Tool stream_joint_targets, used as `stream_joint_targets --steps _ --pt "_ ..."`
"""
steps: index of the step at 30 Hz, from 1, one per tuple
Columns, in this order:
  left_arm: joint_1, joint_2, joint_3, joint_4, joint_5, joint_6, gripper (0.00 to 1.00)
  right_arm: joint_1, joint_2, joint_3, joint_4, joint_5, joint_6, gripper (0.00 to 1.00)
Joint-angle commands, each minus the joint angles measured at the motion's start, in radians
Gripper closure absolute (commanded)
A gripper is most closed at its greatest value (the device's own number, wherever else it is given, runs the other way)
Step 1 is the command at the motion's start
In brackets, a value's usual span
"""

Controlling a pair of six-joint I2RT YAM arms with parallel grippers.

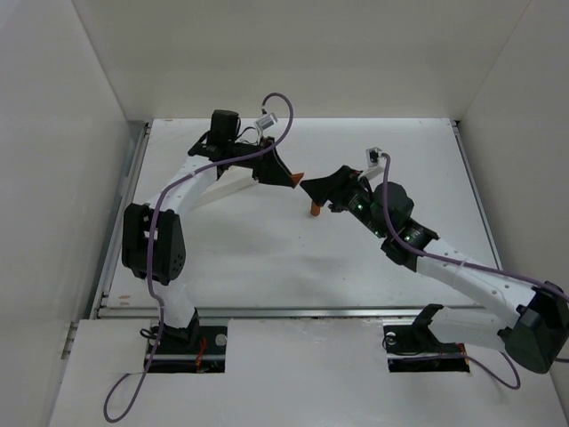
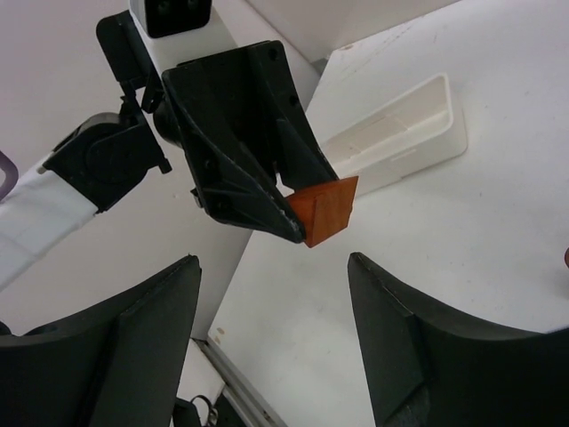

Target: Build the wood block tower

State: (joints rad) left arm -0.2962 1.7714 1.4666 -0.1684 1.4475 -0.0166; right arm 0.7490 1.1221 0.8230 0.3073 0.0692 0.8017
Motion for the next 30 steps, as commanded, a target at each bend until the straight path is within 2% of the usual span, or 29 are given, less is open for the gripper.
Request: stream_joint_targets --steps 1,4,8,11,17,20,22,23,30 --pt "-0.017 -0.020 0.052 -0.055 0.060 0.063 1.00 0.000 0.002 -0.002 0.070 0.008 0.017 0.28" --pt "-0.029 -0.009 0.075 -0.094 0.060 0.101 1.00 0.000 0.015 -0.002 0.079 0.007 0.017 0.37" --pt "-0.038 -0.009 0.086 -0.129 0.060 0.135 1.00 0.000 0.025 0.008 0.069 0.021 0.017 0.32" --pt "-0.038 -0.009 0.095 -0.184 0.060 0.187 1.00 0.000 0.025 0.008 0.055 0.035 0.017 0.32" --pt "-0.038 0.013 0.132 -0.267 0.082 0.239 1.00 0.000 0.056 0.008 0.064 0.006 0.017 0.41" --pt "-0.038 0.022 0.172 -0.327 0.091 0.309 1.00 0.000 0.065 -0.004 0.084 -0.020 0.008 0.43" --pt "-0.038 0.043 0.196 -0.402 0.091 0.355 1.00 0.000 0.074 -0.004 0.084 -0.029 -0.004 0.43" --pt "-0.038 0.043 0.224 -0.436 0.091 0.419 1.00 0.000 0.084 -0.004 0.084 -0.029 -0.013 0.40" --pt "-0.038 0.135 0.355 -0.847 0.091 0.777 1.00 0.000 0.084 -0.015 0.151 0.003 -0.032 0.42"
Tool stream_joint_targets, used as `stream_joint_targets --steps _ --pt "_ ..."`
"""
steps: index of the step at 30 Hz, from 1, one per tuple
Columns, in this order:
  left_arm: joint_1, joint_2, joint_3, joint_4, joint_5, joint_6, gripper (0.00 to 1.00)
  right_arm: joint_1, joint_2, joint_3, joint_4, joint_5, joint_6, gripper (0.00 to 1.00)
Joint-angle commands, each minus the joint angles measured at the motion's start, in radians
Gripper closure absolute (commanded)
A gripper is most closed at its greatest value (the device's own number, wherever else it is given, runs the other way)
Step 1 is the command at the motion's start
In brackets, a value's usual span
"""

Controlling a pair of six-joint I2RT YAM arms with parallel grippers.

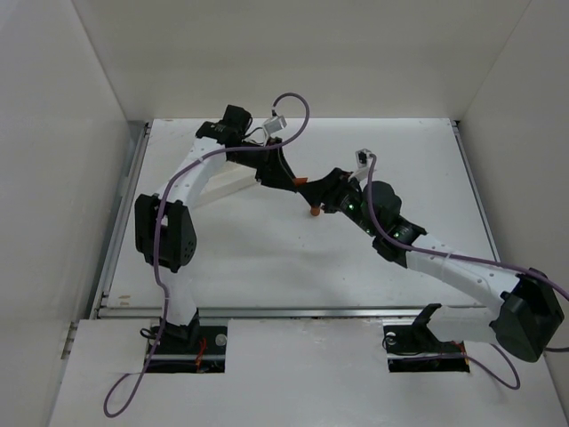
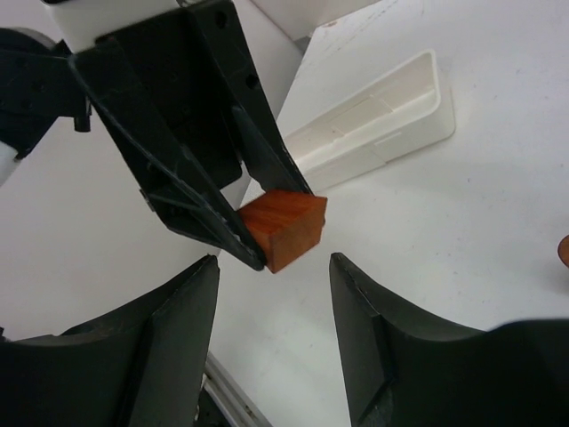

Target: Build the wood block tower

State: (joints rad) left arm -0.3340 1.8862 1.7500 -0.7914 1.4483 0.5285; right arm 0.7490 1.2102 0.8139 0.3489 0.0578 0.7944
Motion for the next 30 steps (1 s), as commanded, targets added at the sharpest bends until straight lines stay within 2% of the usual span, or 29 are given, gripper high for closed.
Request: stream_joint_targets --steps 1,2,12,18,22,24,30 --pt "0.000 0.045 0.089 -0.314 0.090 0.279 1.00 0.000 -0.005 -0.005 0.110 0.014 -0.035 0.42" --pt "0.000 0.045 0.101 -0.336 0.090 0.333 1.00 0.000 -0.005 -0.005 0.119 0.014 -0.035 0.43" --pt "0.000 0.045 0.111 -0.336 0.100 0.334 1.00 0.000 -0.005 -0.027 0.095 0.014 -0.035 0.44" --pt "0.000 0.027 0.111 -0.336 0.100 0.334 1.00 0.000 -0.014 -0.062 0.081 0.004 -0.035 0.35" --pt "0.000 0.027 0.102 -0.336 0.109 0.334 1.00 0.000 -0.005 -0.062 0.113 -0.007 -0.035 0.35" --pt "0.000 0.027 0.101 -0.336 0.109 0.334 1.00 0.000 0.006 -0.062 0.113 -0.007 -0.044 0.39" --pt "-0.010 0.017 0.080 -0.336 0.109 0.343 1.00 0.000 0.028 -0.050 0.159 -0.016 -0.055 0.42"
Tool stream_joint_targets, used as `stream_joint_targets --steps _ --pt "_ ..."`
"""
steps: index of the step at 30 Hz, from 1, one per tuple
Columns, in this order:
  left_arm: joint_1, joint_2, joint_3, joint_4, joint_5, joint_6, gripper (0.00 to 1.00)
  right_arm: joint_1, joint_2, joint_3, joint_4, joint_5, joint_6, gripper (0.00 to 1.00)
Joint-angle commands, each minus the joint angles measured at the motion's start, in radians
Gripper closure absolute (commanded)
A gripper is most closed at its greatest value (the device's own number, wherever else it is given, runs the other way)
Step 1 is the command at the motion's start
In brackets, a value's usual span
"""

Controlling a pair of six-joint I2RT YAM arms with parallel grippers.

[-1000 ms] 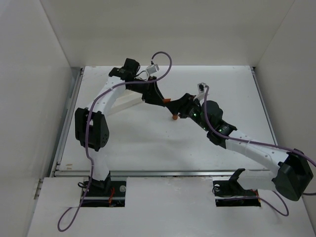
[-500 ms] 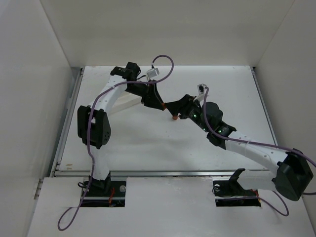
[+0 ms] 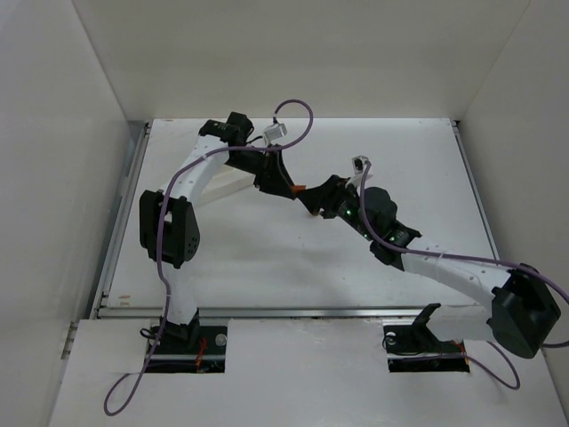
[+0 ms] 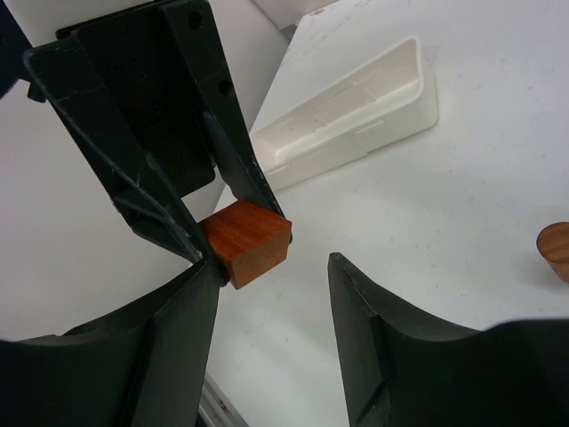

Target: Build the wood block tower

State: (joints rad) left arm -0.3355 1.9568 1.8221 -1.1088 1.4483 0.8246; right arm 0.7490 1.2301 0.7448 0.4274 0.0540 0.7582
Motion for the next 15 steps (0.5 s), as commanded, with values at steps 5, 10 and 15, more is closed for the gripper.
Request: stream_joint_targets --steps 5,10,15 --pt "-0.008 -0.053 -0.001 0.006 0.130 0.010 1.00 0.000 0.066 0.047 0.095 -0.077 -0.030 0.44" --pt "-0.017 -0.073 -0.040 0.006 0.142 0.019 1.00 0.000 0.032 0.022 0.158 -0.026 -0.039 0.44" --pt "-0.017 -0.073 -0.058 0.111 0.217 -0.086 1.00 0.000 0.058 0.022 0.246 -0.087 -0.048 0.44"
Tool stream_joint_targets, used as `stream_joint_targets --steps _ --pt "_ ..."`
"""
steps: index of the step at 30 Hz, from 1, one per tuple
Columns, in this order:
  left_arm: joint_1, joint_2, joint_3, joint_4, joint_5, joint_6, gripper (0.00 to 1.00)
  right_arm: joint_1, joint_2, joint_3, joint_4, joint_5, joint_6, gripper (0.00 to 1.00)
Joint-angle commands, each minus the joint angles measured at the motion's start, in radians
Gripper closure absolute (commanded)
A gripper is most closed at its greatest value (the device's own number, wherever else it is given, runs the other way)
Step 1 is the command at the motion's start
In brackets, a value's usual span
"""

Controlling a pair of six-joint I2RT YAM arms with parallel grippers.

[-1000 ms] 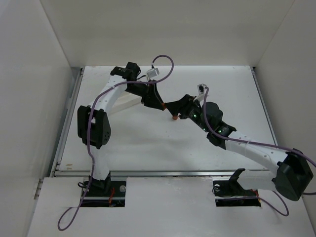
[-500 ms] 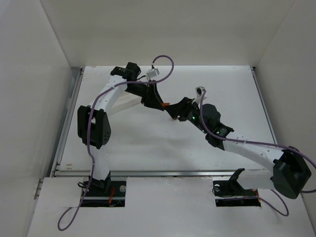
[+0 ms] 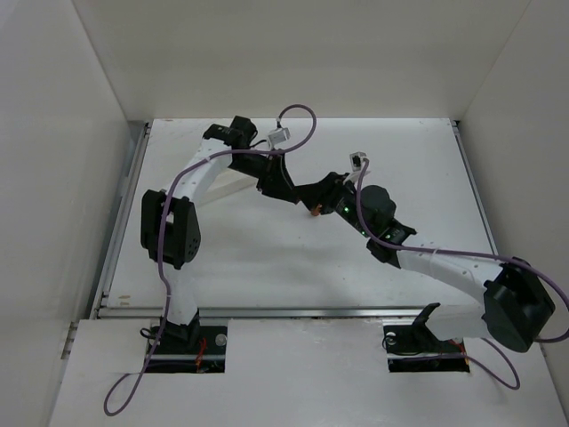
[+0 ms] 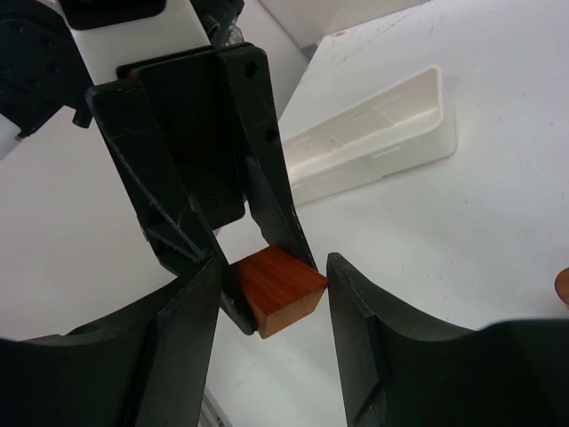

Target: Build the wood block tower

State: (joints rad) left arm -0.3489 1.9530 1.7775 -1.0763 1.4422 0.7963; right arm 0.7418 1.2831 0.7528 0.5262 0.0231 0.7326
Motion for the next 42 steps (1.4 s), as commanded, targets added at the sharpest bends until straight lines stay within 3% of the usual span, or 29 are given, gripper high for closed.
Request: stream_joint_targets --steps 1,5,17,24,36,42 --pt "-0.004 -0.081 -0.013 0.099 0.233 -0.089 1.00 0.007 0.016 0.002 0.147 -0.057 -0.022 0.44" --pt "-0.004 -0.094 -0.013 0.157 0.265 -0.172 1.00 0.007 -0.007 -0.067 0.289 -0.048 0.008 0.44" --pt "-0.004 -0.085 0.030 0.157 0.265 -0.201 1.00 0.007 -0.047 -0.089 0.267 -0.060 -0.002 0.44" --pt "-0.004 -0.094 0.000 0.176 0.265 -0.210 1.00 0.007 -0.056 -0.098 0.279 -0.034 -0.012 0.56" --pt "-0.032 -0.103 -0.009 0.205 0.265 -0.241 1.00 0.007 -0.065 -0.107 0.325 -0.006 -0.012 0.53" --pt "-0.032 -0.112 -0.018 0.214 0.265 -0.250 1.00 0.007 -0.065 -0.116 0.347 -0.015 -0.012 0.66"
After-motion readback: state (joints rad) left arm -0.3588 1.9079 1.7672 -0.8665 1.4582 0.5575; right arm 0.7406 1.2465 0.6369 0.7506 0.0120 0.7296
